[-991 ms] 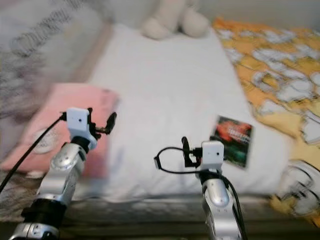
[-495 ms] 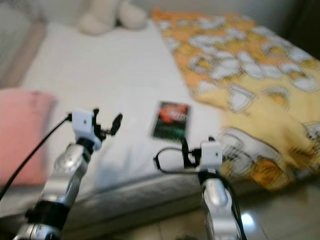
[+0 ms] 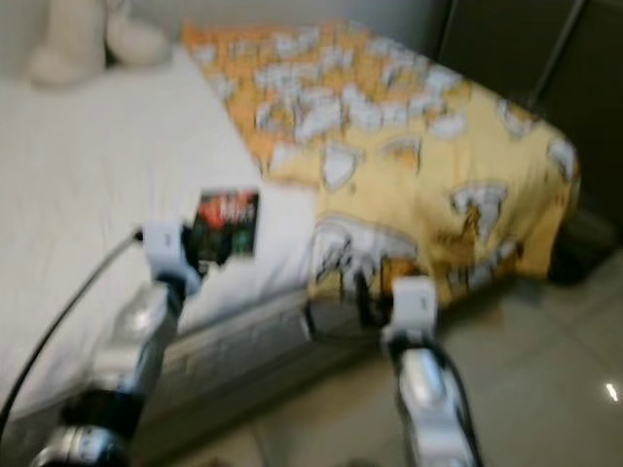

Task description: Clean up the room

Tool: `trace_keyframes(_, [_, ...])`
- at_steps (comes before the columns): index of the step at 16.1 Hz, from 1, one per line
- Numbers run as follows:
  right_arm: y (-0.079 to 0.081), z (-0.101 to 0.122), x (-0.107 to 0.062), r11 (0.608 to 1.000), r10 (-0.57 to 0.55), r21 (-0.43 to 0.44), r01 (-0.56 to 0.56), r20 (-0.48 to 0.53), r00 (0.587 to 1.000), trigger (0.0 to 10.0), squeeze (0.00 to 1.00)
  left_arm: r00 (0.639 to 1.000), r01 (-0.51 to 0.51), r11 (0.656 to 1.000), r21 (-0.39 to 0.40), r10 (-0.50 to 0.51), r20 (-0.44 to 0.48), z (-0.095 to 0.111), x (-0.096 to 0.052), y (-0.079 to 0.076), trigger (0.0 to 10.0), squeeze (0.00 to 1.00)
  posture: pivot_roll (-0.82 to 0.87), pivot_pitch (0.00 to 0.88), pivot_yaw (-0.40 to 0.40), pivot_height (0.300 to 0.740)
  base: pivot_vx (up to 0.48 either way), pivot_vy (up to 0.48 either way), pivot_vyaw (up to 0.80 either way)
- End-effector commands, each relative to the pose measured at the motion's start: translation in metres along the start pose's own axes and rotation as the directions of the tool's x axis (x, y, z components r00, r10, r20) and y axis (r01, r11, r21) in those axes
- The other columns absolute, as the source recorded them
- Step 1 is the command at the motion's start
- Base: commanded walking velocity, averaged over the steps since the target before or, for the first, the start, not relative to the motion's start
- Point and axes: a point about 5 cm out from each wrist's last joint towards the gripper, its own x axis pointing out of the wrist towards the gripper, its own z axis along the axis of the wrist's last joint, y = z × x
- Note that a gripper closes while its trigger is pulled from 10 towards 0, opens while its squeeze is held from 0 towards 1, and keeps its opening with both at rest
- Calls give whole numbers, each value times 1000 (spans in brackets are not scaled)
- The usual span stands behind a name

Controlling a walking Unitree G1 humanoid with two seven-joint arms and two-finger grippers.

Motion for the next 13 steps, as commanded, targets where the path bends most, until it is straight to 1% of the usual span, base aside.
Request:
trace_keyframes(1, [3,7,4,1000,20,-5,-20,26,999,10000,0,999,-34,999,-20,34,-3,3,2,5,10000,0,-10,0,34,740,480,0,431])
trace_keyframes(3, [1,5,5,1000,18,0,-18,18,1000,10000,0,999,-42,999,-17,43,3,4,4,1,10000,0,-9,0,33,740,480,0,0])
trace_keyframes(5, [1,3,6,1000,22,-3,-22,9,1000,10000,0,998,-60,998,-33,60,-5,4,6,2,10000,0,-11,0,32,740,480,0,0])
trace_keyframes(8, [1,2,4,1000,28,-5,-28,0,1000,10000,0,998,-60,998,-32,60,-10,4,6,2,10000,0,-12,0,36,740,480,0,0])
trace_keyframes(9, [2,0,3,999,34,6,-34,-6,999,10000,0,998,-63,997,-33,63,-16,3,6,1,10000,0,-13,0,36,740,480,0,0])
trace_keyframes(11, [3,-2,2,999,38,11,-38,-17,999,10000,0,995,-103,993,-63,102,-25,1,5,6,10000,0,-12,0,34,740,471,0,0])
trace_keyframes(12, [3,-2,1,999,43,6,-43,-20,999,10000,0,992,-120,991,-61,118,-32,1,5,9,10000,0,-11,0,33,740,412,247,0])
trace_keyframes(13, [2,-3,1,999,34,12,-34,-19,999,10000,0,992,-119,992,-29,118,-47,-1,6,10,10000,0,-9,0,32,740,334,345,513])
